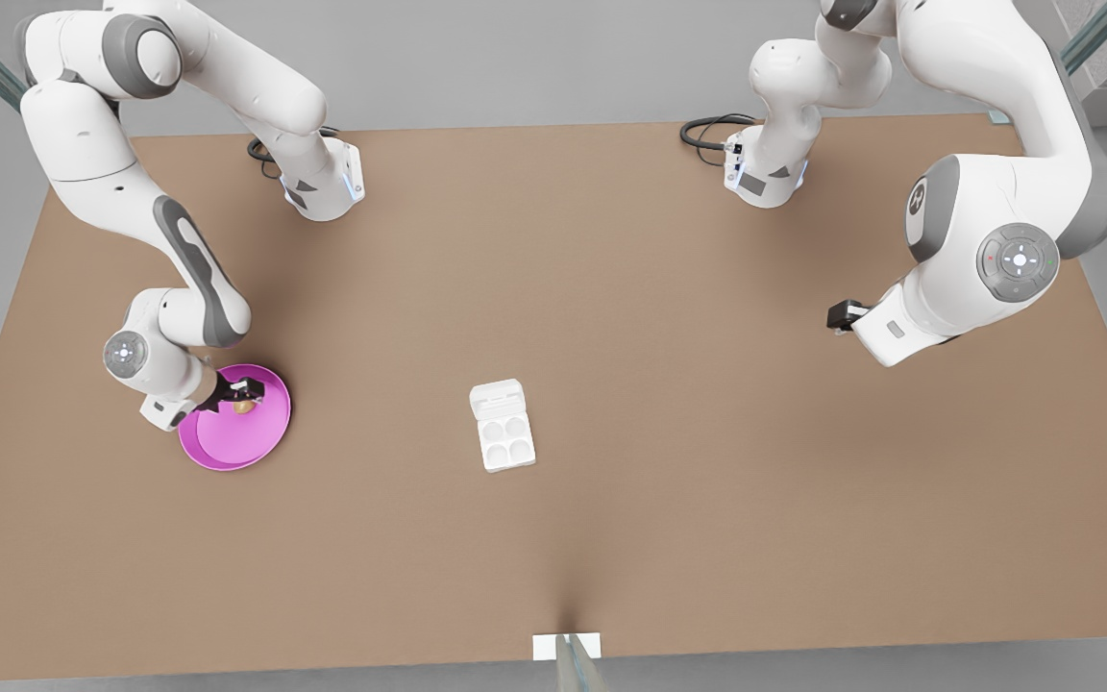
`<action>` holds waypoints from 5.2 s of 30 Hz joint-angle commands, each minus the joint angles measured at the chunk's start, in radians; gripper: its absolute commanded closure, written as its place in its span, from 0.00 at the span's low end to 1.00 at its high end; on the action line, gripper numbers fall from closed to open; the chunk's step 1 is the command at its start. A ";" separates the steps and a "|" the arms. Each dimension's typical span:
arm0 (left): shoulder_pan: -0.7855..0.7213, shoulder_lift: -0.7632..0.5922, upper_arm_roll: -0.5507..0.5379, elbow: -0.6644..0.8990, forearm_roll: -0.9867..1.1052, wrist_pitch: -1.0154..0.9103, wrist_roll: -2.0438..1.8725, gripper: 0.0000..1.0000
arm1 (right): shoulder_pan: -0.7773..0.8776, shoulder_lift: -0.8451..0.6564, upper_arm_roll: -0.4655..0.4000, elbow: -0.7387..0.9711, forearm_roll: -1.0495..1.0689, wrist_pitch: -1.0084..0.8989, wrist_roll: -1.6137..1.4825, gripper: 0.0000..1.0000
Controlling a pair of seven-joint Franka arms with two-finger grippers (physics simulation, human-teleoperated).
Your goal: Pack egg into the box and close the box lid
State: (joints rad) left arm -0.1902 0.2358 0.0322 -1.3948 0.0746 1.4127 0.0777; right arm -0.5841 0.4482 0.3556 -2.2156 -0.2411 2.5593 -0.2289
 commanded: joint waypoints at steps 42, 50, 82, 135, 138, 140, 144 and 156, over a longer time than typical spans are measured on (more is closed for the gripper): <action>-0.002 -0.001 0.000 -0.007 0.001 -0.001 -0.001 0.00 | -0.033 -0.033 0.266 0.237 0.023 -0.252 0.206 0.59; -0.002 -0.001 0.000 -0.013 0.001 -0.003 -0.001 0.00 | 0.142 0.039 0.270 0.396 0.082 -0.252 0.345 0.58; -0.002 -0.001 0.000 -0.021 0.001 0.000 -0.001 0.00 | 0.859 0.336 0.022 0.840 0.177 -0.309 1.097 0.58; -0.804 0.600 0.126 0.048 -0.296 0.893 -1.593 0.79 | 0.422 -0.306 -0.222 0.789 0.184 -1.002 0.149 0.00; -0.796 0.606 0.126 0.051 -0.285 0.896 -1.593 0.79 | 0.422 -0.306 -0.222 0.789 0.184 -1.002 0.149 0.00; -0.790 0.608 0.126 0.063 -0.285 0.896 -1.595 0.79 | 0.418 -0.298 -0.225 0.807 0.184 -1.001 0.149 0.00; -0.793 0.632 0.124 0.092 -0.285 0.939 -1.595 0.79 | 0.418 -0.298 -0.224 0.809 0.178 -1.002 0.152 0.00; -0.773 0.678 0.137 0.160 -0.285 0.983 -1.587 0.79 | 0.394 -0.298 -0.222 0.809 0.192 -1.002 0.154 0.00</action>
State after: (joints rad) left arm -0.9633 0.9140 0.1681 -1.2356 -0.2112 2.3847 -1.3864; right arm -0.1931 0.1514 0.1326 -1.4072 -0.0522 1.5576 -0.0406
